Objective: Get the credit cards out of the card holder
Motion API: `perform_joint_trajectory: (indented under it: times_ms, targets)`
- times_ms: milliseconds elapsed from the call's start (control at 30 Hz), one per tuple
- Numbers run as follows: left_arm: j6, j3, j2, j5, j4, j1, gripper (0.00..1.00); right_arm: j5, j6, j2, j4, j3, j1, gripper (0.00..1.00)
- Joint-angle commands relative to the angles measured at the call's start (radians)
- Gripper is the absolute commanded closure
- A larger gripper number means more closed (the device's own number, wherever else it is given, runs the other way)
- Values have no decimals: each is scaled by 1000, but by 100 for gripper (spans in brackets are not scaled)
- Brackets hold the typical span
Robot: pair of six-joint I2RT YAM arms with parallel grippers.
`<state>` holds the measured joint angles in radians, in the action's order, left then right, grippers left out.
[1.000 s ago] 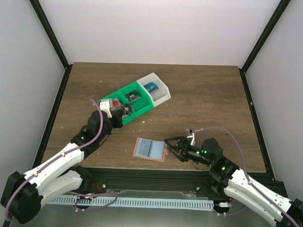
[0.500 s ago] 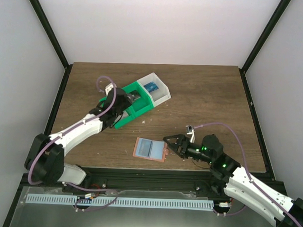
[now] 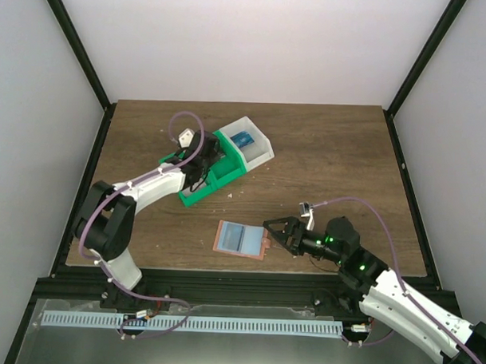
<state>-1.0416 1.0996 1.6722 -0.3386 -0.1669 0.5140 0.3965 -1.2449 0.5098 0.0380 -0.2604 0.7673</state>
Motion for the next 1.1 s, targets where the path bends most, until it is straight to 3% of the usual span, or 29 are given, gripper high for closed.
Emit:
perform_joint_trajectory:
  times_ms: [0,500,1067]
  targets:
    - [12,57,44,-57,-1,-5,100,-9,17,-12,-29,-39,-8,0]
    - [7,87,142,-108,69,-8,100,-44,7,-97,-120,-30,-8,0]
    - [24,57,140,-148,145,-8,100,-58,30,-88,-145,-45,-8,0]
